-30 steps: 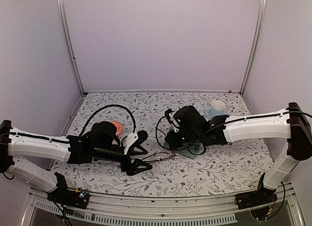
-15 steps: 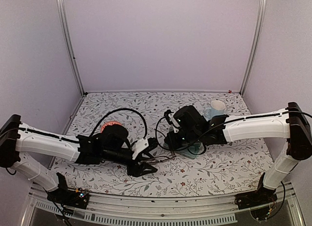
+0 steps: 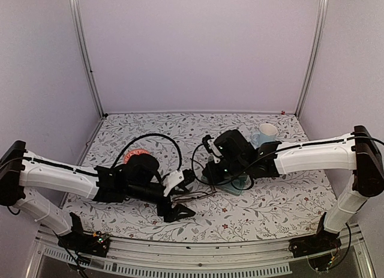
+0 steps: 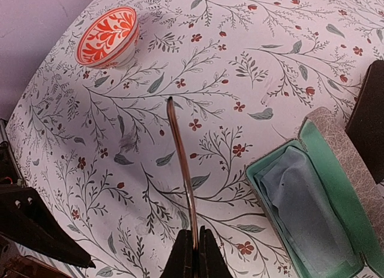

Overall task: Organize the sunglasses
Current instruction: Pass from the right arm to the left

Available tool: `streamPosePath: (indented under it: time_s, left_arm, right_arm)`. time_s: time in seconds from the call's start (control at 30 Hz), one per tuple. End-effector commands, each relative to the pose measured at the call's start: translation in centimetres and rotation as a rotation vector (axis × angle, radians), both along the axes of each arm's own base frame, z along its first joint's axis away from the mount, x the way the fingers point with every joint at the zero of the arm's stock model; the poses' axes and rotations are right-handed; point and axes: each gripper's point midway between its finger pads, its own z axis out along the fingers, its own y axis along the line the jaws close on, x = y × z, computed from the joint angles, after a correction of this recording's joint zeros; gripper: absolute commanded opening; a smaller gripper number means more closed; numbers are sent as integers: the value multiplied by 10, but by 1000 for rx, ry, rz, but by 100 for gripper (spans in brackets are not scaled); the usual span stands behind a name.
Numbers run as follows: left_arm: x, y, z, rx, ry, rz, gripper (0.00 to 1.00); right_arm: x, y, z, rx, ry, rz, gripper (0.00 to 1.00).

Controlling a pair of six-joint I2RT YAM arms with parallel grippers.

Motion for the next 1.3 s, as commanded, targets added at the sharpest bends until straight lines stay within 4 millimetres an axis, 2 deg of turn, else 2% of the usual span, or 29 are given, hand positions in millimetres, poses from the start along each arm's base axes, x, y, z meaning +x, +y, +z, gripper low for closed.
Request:
streamPosePath:
  time_s: [0.0, 0.1, 0.27, 0.6, 0.8, 0.87, 1.07, 1.27]
  left_arm:
    - [-1, -2, 15, -47, 32, 34, 94]
    - [0, 0, 18, -69, 71, 69, 99]
    - [7, 5, 28, -131, 164, 136, 99]
    - [42, 27, 25, -276, 521, 350, 97]
    - [43, 21, 31, -332, 600, 346, 97]
    - [45, 18, 29, -332, 616, 348, 95]
    - [47, 10, 24, -318, 657, 335, 78]
    - [51, 9, 25, -331, 660, 342, 71]
  right_arm:
    - [7, -4, 5, 25, -32, -30, 0]
    - [8, -7, 8, 39, -54, -40, 0]
    - [11, -14, 13, 47, -87, -65, 0]
    - [17, -35, 33, 89, -168, -205, 0]
    - [19, -41, 33, 78, -183, -269, 0]
    - [18, -42, 34, 76, -188, -282, 0]
    - [17, -43, 35, 67, -201, -306, 0]
    - [13, -39, 33, 70, -196, -297, 0]
